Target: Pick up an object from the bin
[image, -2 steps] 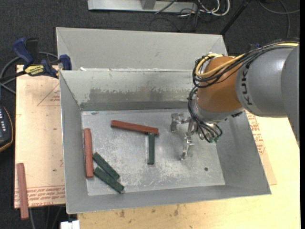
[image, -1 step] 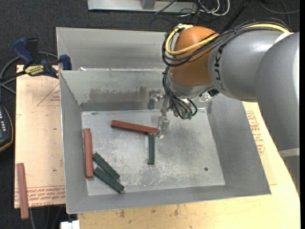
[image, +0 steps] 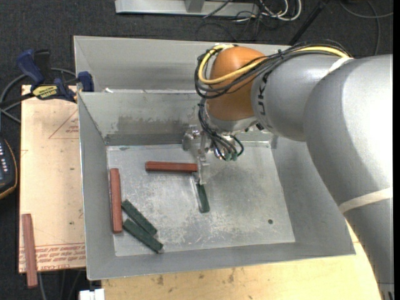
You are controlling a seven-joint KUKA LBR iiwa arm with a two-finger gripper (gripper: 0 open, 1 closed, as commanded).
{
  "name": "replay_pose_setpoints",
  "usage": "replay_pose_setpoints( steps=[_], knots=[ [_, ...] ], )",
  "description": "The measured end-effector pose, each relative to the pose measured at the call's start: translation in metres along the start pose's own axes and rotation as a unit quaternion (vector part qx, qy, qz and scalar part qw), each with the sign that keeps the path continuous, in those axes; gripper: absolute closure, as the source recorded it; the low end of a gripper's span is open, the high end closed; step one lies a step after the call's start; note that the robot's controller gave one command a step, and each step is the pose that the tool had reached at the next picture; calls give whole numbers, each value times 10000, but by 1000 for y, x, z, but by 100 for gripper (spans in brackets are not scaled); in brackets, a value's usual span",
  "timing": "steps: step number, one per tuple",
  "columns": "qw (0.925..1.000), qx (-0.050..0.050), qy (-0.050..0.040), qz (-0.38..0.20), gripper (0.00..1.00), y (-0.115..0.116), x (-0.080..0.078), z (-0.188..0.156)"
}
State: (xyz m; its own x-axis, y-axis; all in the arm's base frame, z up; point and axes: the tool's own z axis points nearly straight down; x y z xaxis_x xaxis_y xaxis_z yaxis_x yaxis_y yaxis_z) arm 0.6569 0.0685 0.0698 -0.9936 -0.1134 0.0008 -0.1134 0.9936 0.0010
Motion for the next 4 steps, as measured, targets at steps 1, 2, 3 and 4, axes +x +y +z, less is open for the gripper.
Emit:
replay_pose_setpoints(
  steps=[1, 2, 3, 4],
  knots=[
    [10000, -3, -75, -1, 100, 0, -4, -7],
    [10000, 1, -42, -5, 0, 0, -2, -4],
    [9815, 20, -58, -1914, 0, -56, 13, -168],
    [9746, -29, 23, -2240, 0, 55, 46, -63]
  ],
)
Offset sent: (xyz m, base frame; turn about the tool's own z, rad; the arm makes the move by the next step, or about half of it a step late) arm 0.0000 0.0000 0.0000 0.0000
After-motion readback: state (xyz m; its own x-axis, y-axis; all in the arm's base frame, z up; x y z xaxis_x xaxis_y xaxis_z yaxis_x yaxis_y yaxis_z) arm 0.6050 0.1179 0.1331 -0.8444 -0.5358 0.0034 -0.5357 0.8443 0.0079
